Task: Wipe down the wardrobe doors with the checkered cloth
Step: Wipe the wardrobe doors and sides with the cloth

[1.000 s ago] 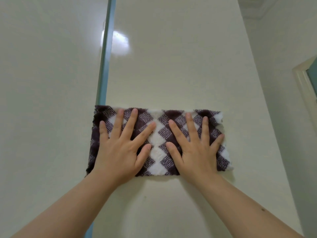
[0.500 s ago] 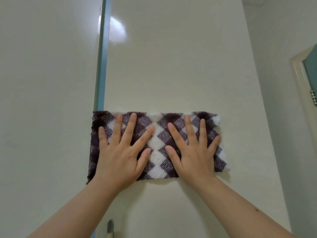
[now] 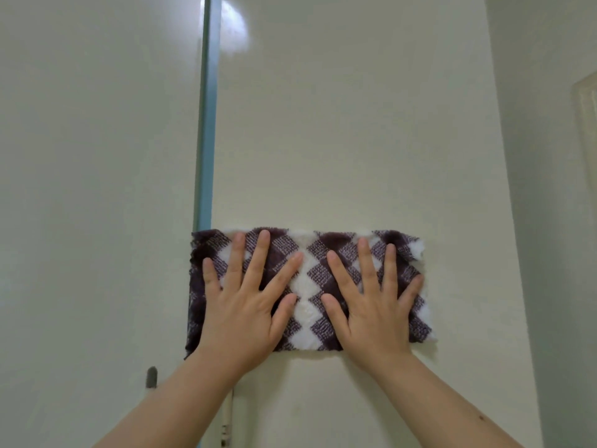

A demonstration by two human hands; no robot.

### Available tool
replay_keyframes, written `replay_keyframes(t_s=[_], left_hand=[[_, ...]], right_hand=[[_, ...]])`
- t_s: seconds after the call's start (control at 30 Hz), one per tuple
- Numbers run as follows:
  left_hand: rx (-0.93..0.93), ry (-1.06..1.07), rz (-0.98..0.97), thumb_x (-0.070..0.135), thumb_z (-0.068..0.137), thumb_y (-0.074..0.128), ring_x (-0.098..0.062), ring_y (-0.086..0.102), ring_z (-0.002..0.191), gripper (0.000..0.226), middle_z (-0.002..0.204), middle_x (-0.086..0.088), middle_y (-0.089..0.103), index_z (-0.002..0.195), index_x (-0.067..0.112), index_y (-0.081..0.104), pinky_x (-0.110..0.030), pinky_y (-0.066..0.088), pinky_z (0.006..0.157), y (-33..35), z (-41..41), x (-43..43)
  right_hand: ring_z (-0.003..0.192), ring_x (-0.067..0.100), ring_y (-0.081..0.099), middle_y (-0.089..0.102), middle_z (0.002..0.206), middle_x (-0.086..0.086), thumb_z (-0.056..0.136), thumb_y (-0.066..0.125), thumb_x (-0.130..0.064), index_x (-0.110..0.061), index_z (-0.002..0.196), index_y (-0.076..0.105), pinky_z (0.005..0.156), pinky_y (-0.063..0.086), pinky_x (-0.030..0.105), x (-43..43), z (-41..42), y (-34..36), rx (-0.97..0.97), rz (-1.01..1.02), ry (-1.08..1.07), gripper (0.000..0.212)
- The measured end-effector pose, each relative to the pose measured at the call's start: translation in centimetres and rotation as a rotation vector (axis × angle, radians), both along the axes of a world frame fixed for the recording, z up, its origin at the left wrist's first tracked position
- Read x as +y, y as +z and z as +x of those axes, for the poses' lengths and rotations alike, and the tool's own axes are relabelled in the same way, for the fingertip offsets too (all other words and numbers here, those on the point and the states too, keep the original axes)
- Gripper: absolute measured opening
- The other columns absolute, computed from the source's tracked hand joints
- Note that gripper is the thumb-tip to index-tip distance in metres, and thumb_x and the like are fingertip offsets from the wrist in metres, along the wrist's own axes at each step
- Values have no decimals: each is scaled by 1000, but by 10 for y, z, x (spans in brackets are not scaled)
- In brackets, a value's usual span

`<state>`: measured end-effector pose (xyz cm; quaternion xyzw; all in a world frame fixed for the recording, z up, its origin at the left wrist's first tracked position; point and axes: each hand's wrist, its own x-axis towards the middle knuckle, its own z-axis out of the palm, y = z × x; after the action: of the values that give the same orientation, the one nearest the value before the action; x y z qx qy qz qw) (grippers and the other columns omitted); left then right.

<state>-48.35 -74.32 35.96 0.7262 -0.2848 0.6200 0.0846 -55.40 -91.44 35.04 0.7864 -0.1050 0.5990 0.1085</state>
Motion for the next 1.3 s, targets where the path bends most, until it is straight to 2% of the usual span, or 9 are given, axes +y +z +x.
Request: replay_keyframes(t_s=[0.23, 0.3, 0.37, 0.43, 0.5, 0.67, 0.97, 1.3], left_hand=[[-13, -4, -14, 55, 93, 14, -31, 10, 141, 51, 154, -6, 19, 142, 42, 22, -59, 0, 106, 36, 1, -6], [-26, -3, -18, 55, 92, 19, -33, 13, 140, 52, 153, -7, 21, 141, 41, 24, -61, 1, 106, 59, 1, -9], [-38, 3, -20, 55, 89, 21, -36, 15, 140, 54, 153, -8, 22, 141, 41, 23, -62, 3, 103, 82, -2, -13], [-36, 17, -25, 58, 87, 13, -34, 4, 142, 55, 156, -5, 8, 141, 46, 11, -60, -3, 105, 103, -3, -17], [-36, 10, -30, 60, 85, 5, -29, -10, 142, 56, 157, -1, -7, 140, 50, -1, -59, -8, 106, 123, -3, -20], [-25, -12, 17, 59, 91, 13, -27, -17, 141, 53, 156, 2, -14, 141, 51, -1, -59, -11, 107, 172, -7, -26], [-109, -38, 47, 60, 90, 11, -28, -13, 142, 54, 157, 0, -8, 142, 50, 2, -60, -10, 108, 235, -7, -46], [-176, -62, 36, 59, 90, 12, -31, -9, 142, 55, 157, -2, -4, 143, 48, 7, -62, -9, 107, 261, -11, -65]], right_hand=[[140, 37, 9, 19, 154, 2, 90, 9, -65, -43, 142, 17, 95, 10, 75, -10, 0, 43, -6, -7, -2, 57], [141, 34, 3, 14, 156, 0, 88, 9, -67, -45, 142, 9, 97, 5, 74, -13, -2, 66, -18, -6, 2, 59], [142, 30, -10, 0, 157, -5, 82, 7, -70, -49, 139, -5, 101, -3, 71, -17, -4, 87, -23, -1, -1, 62], [141, 27, -20, -12, 156, -9, 77, 0, -70, -54, 133, -14, 103, -8, 68, -21, -6, 107, -7, 9, -15, 61], [140, 26, -22, -17, 155, -10, 76, -1, -71, -55, 132, -18, 104, -9, 66, -23, -8, 126, -3, 14, -28, 61], [141, 26, -21, -15, 155, -11, 90, 19, -63, -53, 141, -4, 106, -9, 66, -28, -11, 168, -18, 74, -14, 57], [142, 24, -16, -10, 156, -12, 92, 21, -61, -52, 142, 1, 107, -8, 63, -45, -15, 223, -98, 111, -19, 55], [143, 22, -11, -5, 156, -14, 93, 23, -59, -52, 142, 4, 108, -7, 63, -61, -20, 243, -154, 126, -1, 53]])
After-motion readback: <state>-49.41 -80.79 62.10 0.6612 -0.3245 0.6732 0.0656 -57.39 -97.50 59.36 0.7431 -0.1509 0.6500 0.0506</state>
